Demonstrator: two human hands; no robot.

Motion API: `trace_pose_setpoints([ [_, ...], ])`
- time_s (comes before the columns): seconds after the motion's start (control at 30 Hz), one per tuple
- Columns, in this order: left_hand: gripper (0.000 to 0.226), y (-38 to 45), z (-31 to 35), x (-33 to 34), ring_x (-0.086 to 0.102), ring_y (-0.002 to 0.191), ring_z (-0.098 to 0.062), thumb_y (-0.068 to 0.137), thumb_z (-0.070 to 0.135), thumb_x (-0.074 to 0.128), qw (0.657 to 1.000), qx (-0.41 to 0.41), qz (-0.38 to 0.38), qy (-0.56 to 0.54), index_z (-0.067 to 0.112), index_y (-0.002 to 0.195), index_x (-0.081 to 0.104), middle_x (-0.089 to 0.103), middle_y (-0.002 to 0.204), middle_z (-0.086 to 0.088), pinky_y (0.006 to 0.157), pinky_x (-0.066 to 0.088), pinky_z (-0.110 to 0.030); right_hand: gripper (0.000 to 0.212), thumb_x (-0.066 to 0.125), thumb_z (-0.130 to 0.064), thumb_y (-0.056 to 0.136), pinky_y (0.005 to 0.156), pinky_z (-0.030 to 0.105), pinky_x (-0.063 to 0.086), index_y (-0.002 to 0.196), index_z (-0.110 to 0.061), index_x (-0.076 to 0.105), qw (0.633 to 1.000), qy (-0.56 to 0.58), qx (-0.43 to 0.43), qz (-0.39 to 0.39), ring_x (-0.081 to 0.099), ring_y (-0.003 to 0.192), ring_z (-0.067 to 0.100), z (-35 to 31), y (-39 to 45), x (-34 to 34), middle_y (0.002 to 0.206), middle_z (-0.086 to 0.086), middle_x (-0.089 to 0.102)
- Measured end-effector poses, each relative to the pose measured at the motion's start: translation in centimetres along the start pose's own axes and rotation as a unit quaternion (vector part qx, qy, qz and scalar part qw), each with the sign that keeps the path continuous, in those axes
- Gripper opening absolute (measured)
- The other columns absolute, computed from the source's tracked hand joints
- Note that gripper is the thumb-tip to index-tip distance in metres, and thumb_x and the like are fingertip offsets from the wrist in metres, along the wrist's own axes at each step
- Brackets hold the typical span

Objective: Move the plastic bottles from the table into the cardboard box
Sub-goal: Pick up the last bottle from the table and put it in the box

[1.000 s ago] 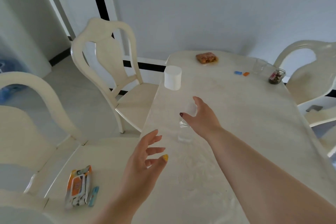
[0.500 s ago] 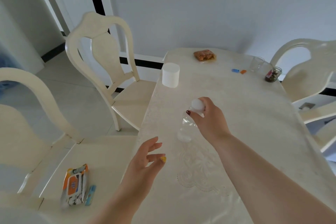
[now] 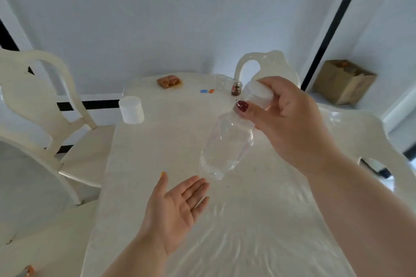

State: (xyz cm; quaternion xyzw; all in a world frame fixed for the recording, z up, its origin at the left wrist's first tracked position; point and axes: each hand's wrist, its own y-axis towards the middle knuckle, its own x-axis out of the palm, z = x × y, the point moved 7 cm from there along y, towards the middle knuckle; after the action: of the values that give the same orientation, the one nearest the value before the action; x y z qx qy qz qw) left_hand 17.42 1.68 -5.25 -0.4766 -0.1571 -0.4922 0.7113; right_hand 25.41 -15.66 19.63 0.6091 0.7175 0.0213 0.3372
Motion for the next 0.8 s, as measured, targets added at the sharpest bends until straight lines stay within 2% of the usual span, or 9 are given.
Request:
trace_pose_setpoints([
  [0.03,0.08,-0.2,-1.3,1.5,0.062,0.127,-0.035,0.097,0.063,0.037,1.0,-0.008,-0.017,0.0,-0.006,0.131,0.059,0.069,0.129,-0.024,0.104,0.046,-0.049,0.025,0.075,-0.045,0.08,0.073,0.046,0.058,0.1,-0.033,0.066,1.0,-0.008,0.005,0.014,0.068,0.073,0.018,0.0,-1.1,-2.2,0.084,-0.002,0.073],
  [0.13,0.081,-1.1,-6.2,6.1,0.061,0.127,-0.037,0.097,0.064,0.036,0.997,-0.042,-0.069,0.013,-0.006,0.13,0.059,0.068,0.13,-0.024,0.102,0.047,-0.048,0.029,0.075,-0.05,0.076,0.074,0.045,0.058,0.099,-0.033,0.067,0.998,-0.032,0.025,0.053,0.072,0.082,0.026,0.6,-4.6,-8.9,0.088,0.002,0.075],
  [0.2,0.08,-1.9,-10.1,9.3,0.06,0.128,-0.038,0.096,0.063,0.037,0.992,-0.065,-0.101,0.025,-0.006,0.13,0.06,0.068,0.13,-0.024,0.102,0.047,-0.049,0.036,0.074,-0.053,0.071,0.078,0.051,0.058,0.1,-0.033,0.067,0.996,-0.026,0.042,0.075,0.072,0.086,0.03,1.6,-7.3,-13.6,0.091,0.003,0.075],
  [0.27,0.08,-2.9,-14.6,12.6,0.059,0.128,-0.038,0.096,0.063,0.038,0.987,-0.088,-0.129,0.039,-0.006,0.129,0.061,0.069,0.129,-0.024,0.104,0.046,-0.049,0.041,0.073,-0.058,0.067,0.08,0.052,0.059,0.101,-0.036,0.067,0.993,-0.035,0.058,0.1,0.073,0.088,0.026,2.6,-10.4,-18.5,0.093,-0.001,0.075],
  [0.37,0.08,-4.9,-22.5,17.3,0.062,0.127,-0.037,0.096,0.064,0.036,0.976,-0.123,-0.167,0.065,-0.004,0.13,0.06,0.068,0.13,-0.023,0.108,0.044,-0.05,0.037,0.073,-0.055,0.067,0.079,0.047,0.061,0.099,-0.037,0.067,0.987,-0.043,0.065,0.138,0.074,0.087,0.016,4.2,-15.7,-26.5,0.094,-0.009,0.076],
  [0.5,0.078,-8.5,-34.9,23.5,0.06,0.129,-0.036,0.087,0.061,0.046,0.96,-0.168,-0.204,0.096,-0.003,0.13,0.061,0.068,0.132,-0.022,0.108,0.043,-0.05,0.038,0.074,-0.052,0.069,0.077,0.046,0.062,0.101,-0.031,0.068,0.978,-0.071,0.087,0.178,0.075,0.085,0.017,6.9,-23.2,-37.9,0.092,-0.006,0.076],
  [0.6,0.08,-11.2,-44.2,27.8,0.059,0.13,-0.037,0.092,0.063,0.041,0.945,-0.209,-0.225,0.114,-0.003,0.132,0.06,0.067,0.134,-0.022,0.111,0.041,-0.051,0.042,0.072,-0.054,0.069,0.077,0.047,0.061,0.102,-0.028,0.067,0.969,-0.099,0.112,0.196,0.074,0.086,0.019,8.7,-28.1,-45.9,0.092,-0.003,0.076],
  [0.73,0.078,-13.2,-53.0,33.6,0.07,0.115,-0.039,0.093,0.064,0.041,0.928,-0.244,-0.249,0.128,-0.001,0.128,0.066,0.067,0.134,-0.02,0.111,0.041,-0.054,0.042,0.069,-0.054,0.071,0.078,0.046,0.061,0.104,-0.028,0.068,0.954,-0.15,0.13,0.224,0.074,0.086,0.016,10.2,-32.3,-55.1,0.092,-0.007,0.076],
  [0.8,0.076,-13.4,-56.1,36.2,0.072,0.109,-0.039,0.093,0.063,0.042,0.923,-0.251,-0.255,0.138,0.0,0.122,0.072,0.069,0.132,-0.019,0.111,0.041,-0.055,0.037,0.072,-0.047,0.075,0.079,0.046,0.06,0.105,-0.026,0.068,0.948,-0.16,0.137,0.238,0.073,0.086,0.017,11.3,-33.6,-59.0,0.092,-0.007,0.075],
])
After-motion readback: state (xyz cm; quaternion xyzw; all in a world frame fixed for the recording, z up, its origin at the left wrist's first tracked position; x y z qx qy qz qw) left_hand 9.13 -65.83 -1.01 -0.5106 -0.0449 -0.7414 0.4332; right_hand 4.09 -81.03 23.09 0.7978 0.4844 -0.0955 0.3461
